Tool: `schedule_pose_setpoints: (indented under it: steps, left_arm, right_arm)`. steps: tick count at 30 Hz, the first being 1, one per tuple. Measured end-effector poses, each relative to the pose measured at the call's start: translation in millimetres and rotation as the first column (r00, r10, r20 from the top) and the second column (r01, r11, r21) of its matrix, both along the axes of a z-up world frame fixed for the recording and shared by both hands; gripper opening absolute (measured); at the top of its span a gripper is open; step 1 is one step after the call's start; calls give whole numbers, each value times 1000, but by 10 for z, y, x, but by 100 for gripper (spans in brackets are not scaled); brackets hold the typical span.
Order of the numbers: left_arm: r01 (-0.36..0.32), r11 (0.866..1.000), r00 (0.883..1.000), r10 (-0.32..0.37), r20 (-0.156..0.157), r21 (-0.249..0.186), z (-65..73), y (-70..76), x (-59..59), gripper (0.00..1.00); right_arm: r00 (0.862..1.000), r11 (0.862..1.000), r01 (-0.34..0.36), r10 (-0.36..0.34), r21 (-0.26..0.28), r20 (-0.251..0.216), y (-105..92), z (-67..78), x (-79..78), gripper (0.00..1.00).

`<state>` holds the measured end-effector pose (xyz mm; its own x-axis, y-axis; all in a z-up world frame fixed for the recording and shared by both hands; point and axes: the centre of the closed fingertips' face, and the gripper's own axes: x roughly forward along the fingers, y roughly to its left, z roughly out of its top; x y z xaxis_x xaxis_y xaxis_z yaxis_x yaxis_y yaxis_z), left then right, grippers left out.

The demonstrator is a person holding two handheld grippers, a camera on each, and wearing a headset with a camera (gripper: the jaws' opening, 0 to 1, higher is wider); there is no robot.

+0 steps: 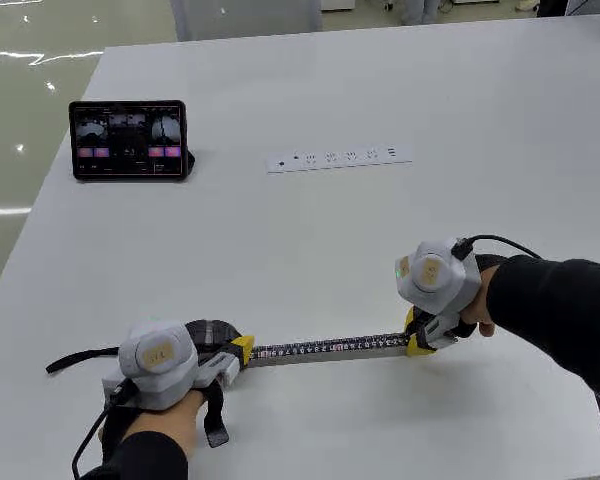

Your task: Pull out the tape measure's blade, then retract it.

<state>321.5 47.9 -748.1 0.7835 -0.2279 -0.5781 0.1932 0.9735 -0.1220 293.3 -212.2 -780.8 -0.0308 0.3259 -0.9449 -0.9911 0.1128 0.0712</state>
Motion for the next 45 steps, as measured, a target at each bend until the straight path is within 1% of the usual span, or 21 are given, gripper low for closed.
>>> schedule_pose_setpoints:
  steps: [5,9,17,23,24,26,32,35,39,45]
  left_arm:
    - [4,1000,1000,-4,-8,-1,-7,4,4,61]
    - [3,1000,1000,-3,-8,0,-6,5,2,61]
    - [3,1000,1000,-3,-8,-1,-5,8,7,62]
    - [2,1000,1000,-2,-12,-1,-2,7,3,62]
    - [2,1000,1000,-2,-14,-2,-2,5,3,62]
    - [2,1000,1000,-2,-16,-1,-3,5,3,62]
    - [2,1000,1000,-2,-17,-1,-2,5,3,62]
    - [1,1000,1000,-1,-17,0,-2,6,3,62]
    - [1,1000,1000,-1,-15,0,0,3,2,62]
    - [2,1000,1000,-2,-20,-1,-3,1,4,62]
  right_arm:
    - [999,999,-35,35,-13,7,34,-6,-4,10]
    - [998,998,-62,63,-23,10,52,-6,-9,10]
    - [995,996,-90,91,-29,29,94,-9,-8,10]
    - [996,996,-84,85,-31,22,121,-11,5,10]
    - [996,996,-82,82,-34,20,130,-13,6,10]
    - [994,994,-102,103,-46,24,135,-15,2,10]
    - [995,993,-100,100,-68,8,170,-11,5,10]
    - [994,992,-106,107,-74,13,181,-10,-6,10]
    - [996,993,-92,93,-75,13,197,-11,1,10]
    - [997,994,-76,77,-75,15,229,-15,-1,10]
